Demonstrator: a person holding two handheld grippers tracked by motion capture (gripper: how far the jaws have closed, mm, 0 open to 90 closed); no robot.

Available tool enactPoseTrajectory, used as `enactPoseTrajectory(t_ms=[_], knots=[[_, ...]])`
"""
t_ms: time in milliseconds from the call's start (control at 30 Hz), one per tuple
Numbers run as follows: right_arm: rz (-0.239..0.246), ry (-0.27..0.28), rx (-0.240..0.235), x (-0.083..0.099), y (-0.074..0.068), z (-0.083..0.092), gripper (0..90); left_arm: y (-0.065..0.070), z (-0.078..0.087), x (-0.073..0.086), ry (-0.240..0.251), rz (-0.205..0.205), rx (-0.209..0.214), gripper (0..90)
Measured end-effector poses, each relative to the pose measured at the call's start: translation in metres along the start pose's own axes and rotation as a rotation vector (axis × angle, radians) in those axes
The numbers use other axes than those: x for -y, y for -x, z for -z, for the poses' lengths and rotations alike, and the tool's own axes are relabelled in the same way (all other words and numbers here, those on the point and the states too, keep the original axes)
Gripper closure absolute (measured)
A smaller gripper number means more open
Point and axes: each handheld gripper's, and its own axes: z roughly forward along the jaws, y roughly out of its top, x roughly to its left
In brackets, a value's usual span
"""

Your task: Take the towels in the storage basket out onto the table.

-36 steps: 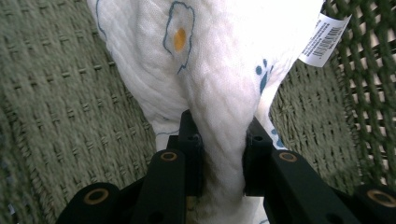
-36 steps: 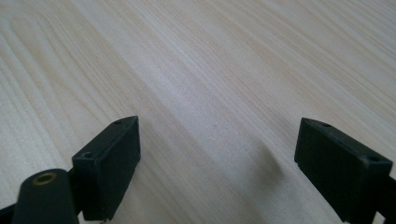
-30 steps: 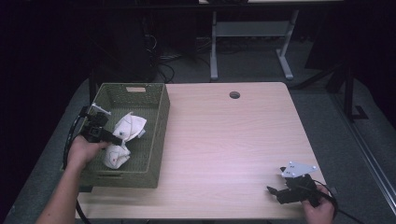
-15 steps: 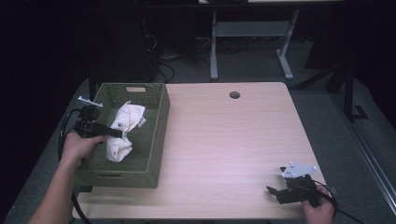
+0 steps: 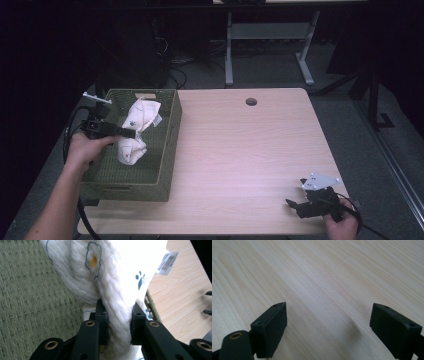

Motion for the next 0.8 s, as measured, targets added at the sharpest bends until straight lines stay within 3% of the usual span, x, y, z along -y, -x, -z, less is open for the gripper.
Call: enactPoseTrajectory(t_ms=[67,300,467,533,800], knots=[[0.034,-0.007,0.006,0.0,0.002,0.0,14.0,0.005,0.002,-0.003,0.002,-0.012,0.002,74.2],[0.03,-0.012,0.006,0.0,0.002,0.0,14.0,0.028,0.007,-0.015,-0.004,-0.078,-0.024,74.0],[0.03,-0.011,0.007,0.0,0.002,0.0,14.0,0.045,0.007,-0.023,-0.002,-0.118,-0.007,74.0],[0.0,-0.003,0.002,0.0,0.0,0.0,14.0,0.051,0.006,-0.026,-0.001,-0.129,0.001,74.0],[0.0,-0.004,0.002,0.0,0.0,0.0,14.0,0.073,-0.004,-0.032,-0.012,-0.18,0.042,74.0]])
